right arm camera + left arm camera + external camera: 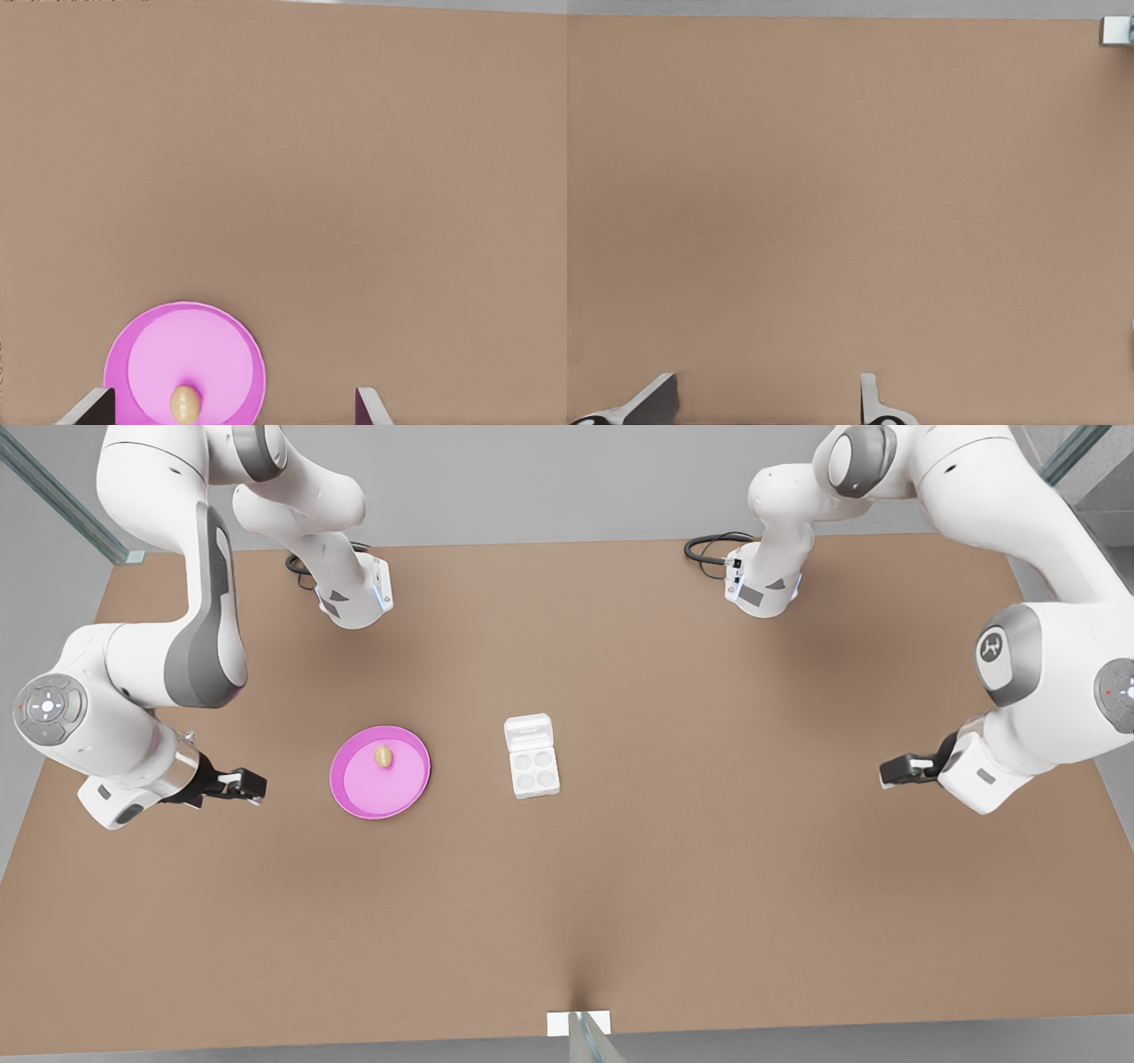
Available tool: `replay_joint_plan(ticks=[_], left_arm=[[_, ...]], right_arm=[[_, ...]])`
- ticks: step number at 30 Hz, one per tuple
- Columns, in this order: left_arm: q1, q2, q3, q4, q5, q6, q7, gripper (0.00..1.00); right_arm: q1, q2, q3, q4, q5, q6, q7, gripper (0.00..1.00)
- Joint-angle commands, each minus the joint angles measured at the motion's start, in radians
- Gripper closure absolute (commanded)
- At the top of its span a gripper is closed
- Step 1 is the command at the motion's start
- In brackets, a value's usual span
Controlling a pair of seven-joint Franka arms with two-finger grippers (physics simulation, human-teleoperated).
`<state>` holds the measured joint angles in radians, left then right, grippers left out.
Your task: Pack egg into the box and close the box lid
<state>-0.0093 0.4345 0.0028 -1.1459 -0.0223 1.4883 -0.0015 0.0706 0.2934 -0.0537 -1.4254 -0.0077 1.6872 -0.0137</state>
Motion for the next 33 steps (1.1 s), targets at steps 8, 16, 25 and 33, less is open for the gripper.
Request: replay_joint_plan(ticks=[8, 16, 25, 33], left_arm=[[-0.001, 0.012, 0.003, 0.000, 0.035, -0.028, -0.002, 0.00], [-0.001, 0.017, 0.003, -0.003, 0.035, -0.052, 0.000, 0.00], [-0.001, 0.017, 0.003, -0.005, 0.035, -0.075, 0.000, 0.00], [-0.001, 0.020, 0.003, -0.006, 0.035, -0.083, 0.000, 0.00]], right_arm=[[0.285, -0.027, 0.020, -0.638, 0.011, 0.557, 0.169, 0.00], [0.264, 0.039, 0.018, -0.791, 0.009, 0.683, 0.090, 0.00], [0.250, -0.002, 0.018, -0.882, 0.006, 0.695, 0.006, 0.00], [0.235, 0.007, 0.018, -0.882, 0.003, 0.695, -0.014, 0.00]])
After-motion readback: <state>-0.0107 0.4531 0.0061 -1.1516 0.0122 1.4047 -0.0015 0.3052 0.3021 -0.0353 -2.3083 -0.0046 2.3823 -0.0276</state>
